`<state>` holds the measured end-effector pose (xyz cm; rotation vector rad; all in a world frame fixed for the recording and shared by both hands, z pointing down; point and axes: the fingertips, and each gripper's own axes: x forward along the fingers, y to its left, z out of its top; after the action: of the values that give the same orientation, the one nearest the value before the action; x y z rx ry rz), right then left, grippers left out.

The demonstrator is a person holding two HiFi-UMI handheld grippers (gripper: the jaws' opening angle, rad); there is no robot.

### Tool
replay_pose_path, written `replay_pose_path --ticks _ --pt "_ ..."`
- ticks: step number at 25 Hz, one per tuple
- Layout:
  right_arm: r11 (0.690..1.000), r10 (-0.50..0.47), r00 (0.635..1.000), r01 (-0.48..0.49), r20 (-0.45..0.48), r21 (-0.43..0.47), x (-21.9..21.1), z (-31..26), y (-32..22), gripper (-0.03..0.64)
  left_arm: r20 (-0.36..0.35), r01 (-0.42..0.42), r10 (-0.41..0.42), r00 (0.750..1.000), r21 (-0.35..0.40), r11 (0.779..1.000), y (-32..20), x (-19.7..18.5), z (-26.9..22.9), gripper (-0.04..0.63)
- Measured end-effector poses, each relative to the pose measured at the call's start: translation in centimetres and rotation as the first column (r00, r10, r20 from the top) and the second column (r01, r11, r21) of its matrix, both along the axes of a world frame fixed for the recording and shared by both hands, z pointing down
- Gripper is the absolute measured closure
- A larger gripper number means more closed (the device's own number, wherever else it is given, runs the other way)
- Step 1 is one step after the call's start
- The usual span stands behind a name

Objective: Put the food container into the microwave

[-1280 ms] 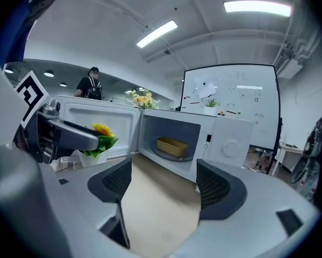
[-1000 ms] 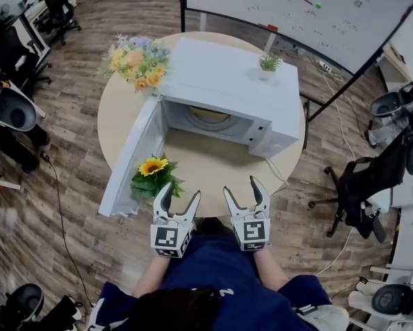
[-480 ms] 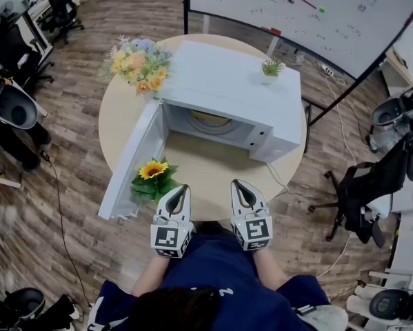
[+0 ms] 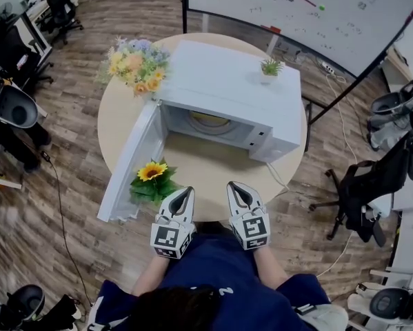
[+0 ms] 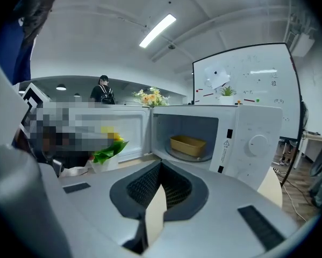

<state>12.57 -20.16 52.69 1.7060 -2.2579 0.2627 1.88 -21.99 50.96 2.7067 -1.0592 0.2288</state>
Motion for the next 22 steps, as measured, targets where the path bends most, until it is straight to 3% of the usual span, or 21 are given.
replay_pose_path --ticks 22 --pt "0.999 -0.005 0.999 0.003 -0.04 -0.052 0.4 1.5 -0.2 0.609 0.031 0.004 -0.003 1.0 -0.025 1.0 -0.7 -0.3 1.0 0.592"
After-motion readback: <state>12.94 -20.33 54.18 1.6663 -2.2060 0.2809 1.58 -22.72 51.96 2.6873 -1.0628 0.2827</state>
